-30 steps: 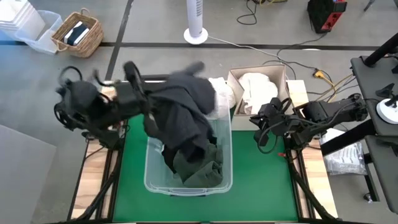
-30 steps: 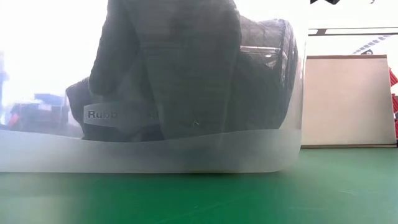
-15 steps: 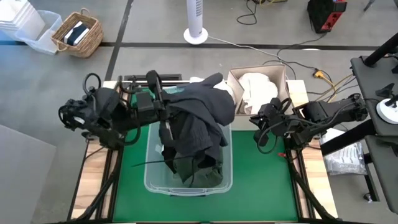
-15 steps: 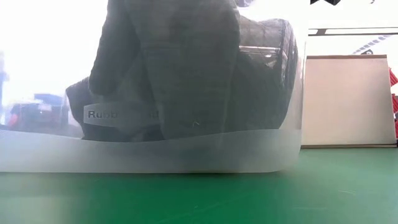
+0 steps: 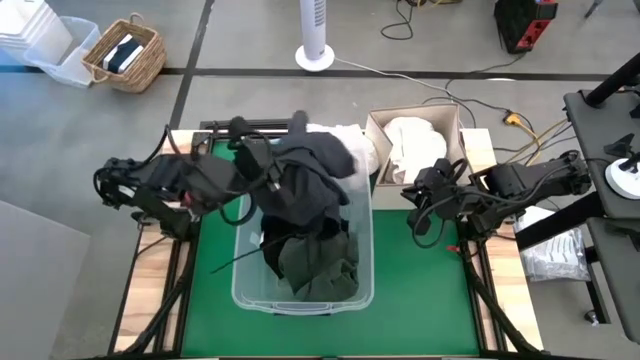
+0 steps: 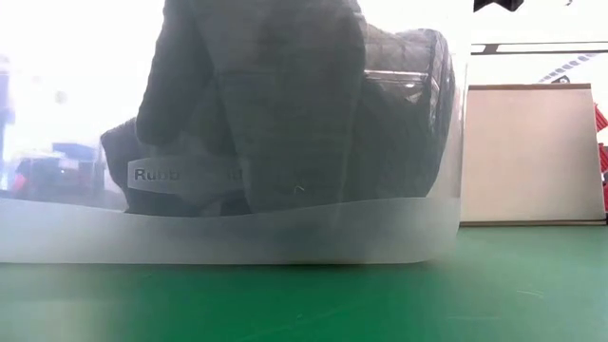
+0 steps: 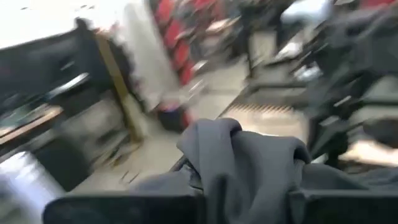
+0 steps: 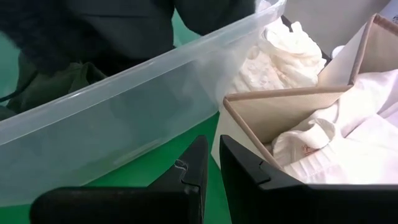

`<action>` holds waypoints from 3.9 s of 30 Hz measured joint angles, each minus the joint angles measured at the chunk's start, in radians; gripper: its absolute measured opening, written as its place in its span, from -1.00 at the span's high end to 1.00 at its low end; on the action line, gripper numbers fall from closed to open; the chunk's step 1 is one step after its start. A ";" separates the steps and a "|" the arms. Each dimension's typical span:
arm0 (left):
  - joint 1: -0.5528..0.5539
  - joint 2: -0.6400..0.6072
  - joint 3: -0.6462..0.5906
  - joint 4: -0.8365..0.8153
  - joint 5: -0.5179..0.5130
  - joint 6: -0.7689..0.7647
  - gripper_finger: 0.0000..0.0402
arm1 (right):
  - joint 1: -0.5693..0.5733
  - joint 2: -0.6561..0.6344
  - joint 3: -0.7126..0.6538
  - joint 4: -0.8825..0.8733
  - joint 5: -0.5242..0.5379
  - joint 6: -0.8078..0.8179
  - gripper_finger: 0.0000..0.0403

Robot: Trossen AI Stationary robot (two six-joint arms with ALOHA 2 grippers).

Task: Sort clothes
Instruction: Put the black shorts into the transparent bin, then put the white blouse into the laundry organizer

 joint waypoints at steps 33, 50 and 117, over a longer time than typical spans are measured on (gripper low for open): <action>0.027 0.010 -0.002 -0.709 0.348 -0.506 -0.18 | 0.000 0.000 -0.045 0.008 -0.001 0.028 0.83; 0.027 0.010 -0.002 -0.854 0.239 -0.542 -0.29 | 0.000 0.000 -0.056 0.020 0.002 0.032 0.83; 0.073 -0.353 -0.210 -0.931 -0.235 -0.351 -0.29 | -0.933 0.908 1.065 -0.155 -0.788 -1.503 0.83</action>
